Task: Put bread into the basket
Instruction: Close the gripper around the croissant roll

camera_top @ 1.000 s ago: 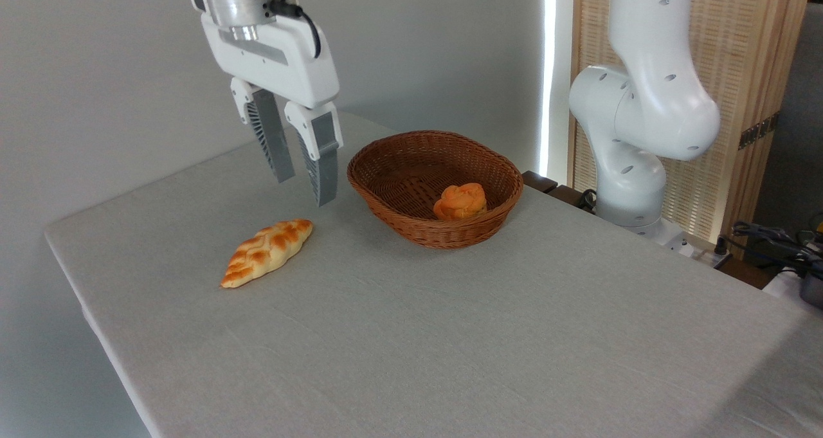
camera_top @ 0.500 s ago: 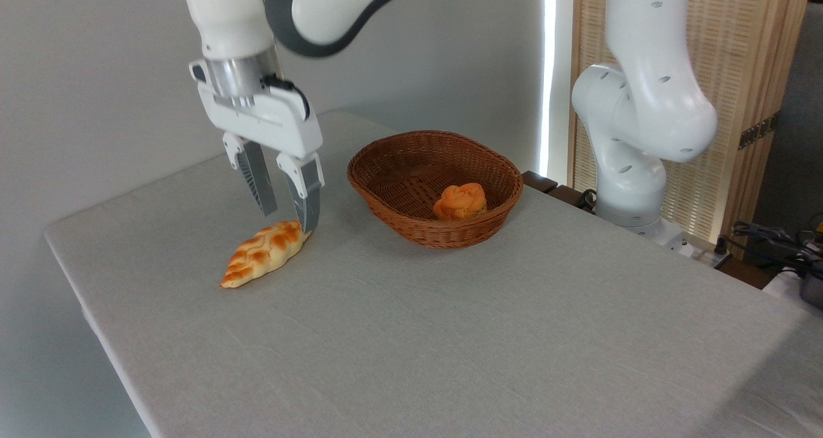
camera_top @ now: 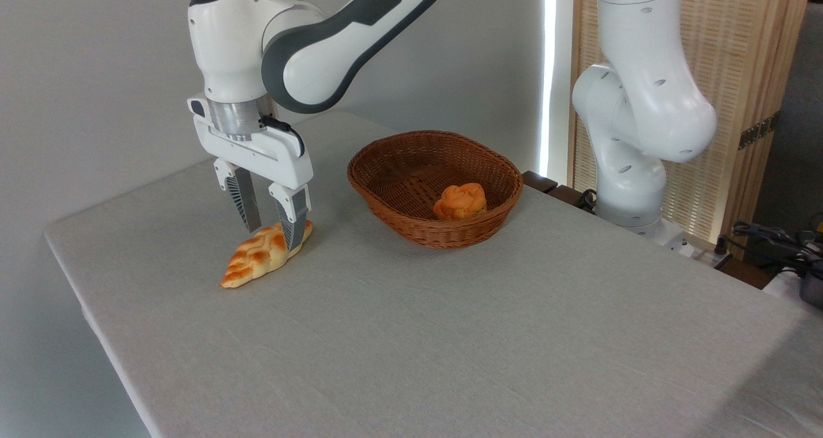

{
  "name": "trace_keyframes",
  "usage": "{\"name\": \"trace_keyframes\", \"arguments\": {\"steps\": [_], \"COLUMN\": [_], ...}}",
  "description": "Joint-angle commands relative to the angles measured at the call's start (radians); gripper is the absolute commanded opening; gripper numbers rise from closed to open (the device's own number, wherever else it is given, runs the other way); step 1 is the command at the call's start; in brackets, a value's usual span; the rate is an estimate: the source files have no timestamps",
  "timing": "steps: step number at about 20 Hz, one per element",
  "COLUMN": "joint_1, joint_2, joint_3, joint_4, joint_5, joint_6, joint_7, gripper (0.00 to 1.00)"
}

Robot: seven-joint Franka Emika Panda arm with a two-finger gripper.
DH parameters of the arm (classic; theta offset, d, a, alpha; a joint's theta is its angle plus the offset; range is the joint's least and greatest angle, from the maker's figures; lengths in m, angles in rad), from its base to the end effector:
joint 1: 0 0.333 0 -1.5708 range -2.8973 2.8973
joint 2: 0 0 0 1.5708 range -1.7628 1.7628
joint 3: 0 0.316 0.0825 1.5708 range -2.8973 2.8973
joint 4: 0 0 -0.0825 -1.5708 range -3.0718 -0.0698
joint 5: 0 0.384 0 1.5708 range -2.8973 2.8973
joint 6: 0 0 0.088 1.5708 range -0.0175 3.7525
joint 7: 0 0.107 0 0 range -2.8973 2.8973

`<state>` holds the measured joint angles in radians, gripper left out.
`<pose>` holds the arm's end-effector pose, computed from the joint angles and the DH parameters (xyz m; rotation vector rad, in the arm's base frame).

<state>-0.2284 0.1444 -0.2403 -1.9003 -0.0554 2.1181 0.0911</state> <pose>0.5379 -0.2697 0.4343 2.9388 -0.7960 0.0918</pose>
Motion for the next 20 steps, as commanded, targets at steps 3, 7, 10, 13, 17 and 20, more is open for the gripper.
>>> {"name": "trace_keyframes", "arguments": {"steps": [3,7,10,13,17,20], "joint_1": [0.001,0.0,0.0,0.001,0.003,0.004], "joint_2": [0.029,0.034,0.04,0.04,0.041,0.041], "joint_3": [-0.024,-0.036,-0.036,-0.034,-0.034,-0.033], "joint_4": [-0.01,-0.01,-0.01,-0.01,-0.01,-0.01], "joint_5": [-0.001,-0.001,0.002,0.002,0.002,0.002], "joint_6": [0.049,0.051,0.052,0.051,0.051,0.049], "joint_7": [-0.016,-0.016,-0.004,0.016,0.029,0.029], "gripper": [1.0,1.0,0.82,0.4,0.32,0.32]}}
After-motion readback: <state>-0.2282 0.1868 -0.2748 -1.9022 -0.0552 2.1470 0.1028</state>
